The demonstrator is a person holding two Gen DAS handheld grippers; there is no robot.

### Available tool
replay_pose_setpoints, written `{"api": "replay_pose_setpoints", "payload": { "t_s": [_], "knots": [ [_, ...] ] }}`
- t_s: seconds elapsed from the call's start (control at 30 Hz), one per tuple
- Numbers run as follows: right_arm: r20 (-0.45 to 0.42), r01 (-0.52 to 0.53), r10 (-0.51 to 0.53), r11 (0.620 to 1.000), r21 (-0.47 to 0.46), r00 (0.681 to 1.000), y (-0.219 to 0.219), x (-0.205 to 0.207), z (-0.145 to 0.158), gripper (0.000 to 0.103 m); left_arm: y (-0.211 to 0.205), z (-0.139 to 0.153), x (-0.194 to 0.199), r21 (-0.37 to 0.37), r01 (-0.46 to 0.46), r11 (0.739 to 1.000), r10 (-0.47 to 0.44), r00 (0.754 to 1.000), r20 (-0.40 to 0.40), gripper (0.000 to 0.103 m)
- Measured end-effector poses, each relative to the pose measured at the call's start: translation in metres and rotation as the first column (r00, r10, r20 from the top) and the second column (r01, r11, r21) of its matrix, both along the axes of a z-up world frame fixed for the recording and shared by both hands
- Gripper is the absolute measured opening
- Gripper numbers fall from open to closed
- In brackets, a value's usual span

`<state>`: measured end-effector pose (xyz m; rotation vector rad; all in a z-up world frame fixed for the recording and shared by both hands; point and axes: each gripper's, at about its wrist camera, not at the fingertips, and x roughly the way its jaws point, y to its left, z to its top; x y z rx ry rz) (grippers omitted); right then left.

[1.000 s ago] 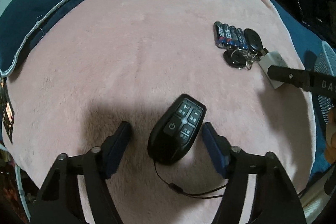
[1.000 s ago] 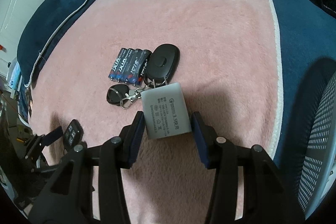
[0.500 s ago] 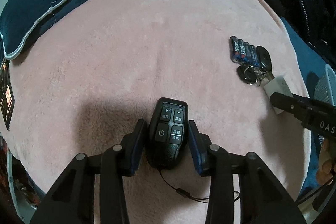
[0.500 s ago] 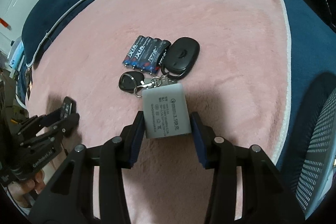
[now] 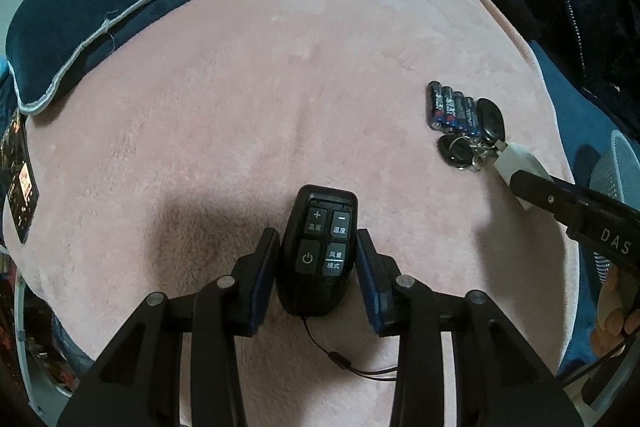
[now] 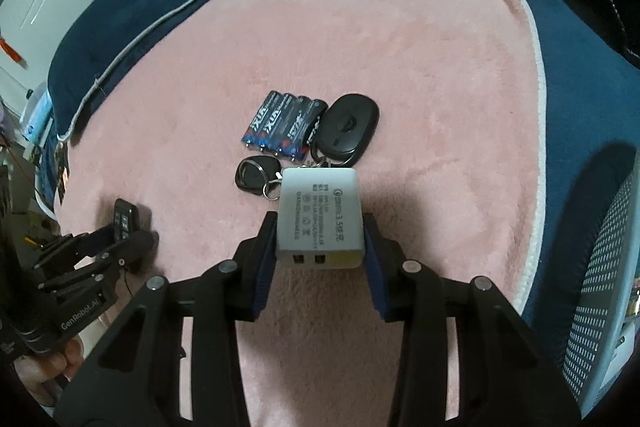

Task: Organize rigid objects
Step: 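Carry the black remote with the left tool to the basket while the right tool carries the charger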

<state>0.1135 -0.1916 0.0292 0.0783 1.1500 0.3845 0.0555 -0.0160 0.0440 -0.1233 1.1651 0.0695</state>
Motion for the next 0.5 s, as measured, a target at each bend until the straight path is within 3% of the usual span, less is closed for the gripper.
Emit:
{"api": "replay_pose_setpoints", "payload": {
  "t_s": [0.5],
  "knots": [
    [0.041, 0.058, -0.061, 0.995, 0.079, 0.997, -0.031, -0.021, 0.019, 0.040, -0.020, 0.035, -0.008, -0.001, 0.041, 0.999, -0.041, 0.998, 0.050, 0.039]
  ]
}}
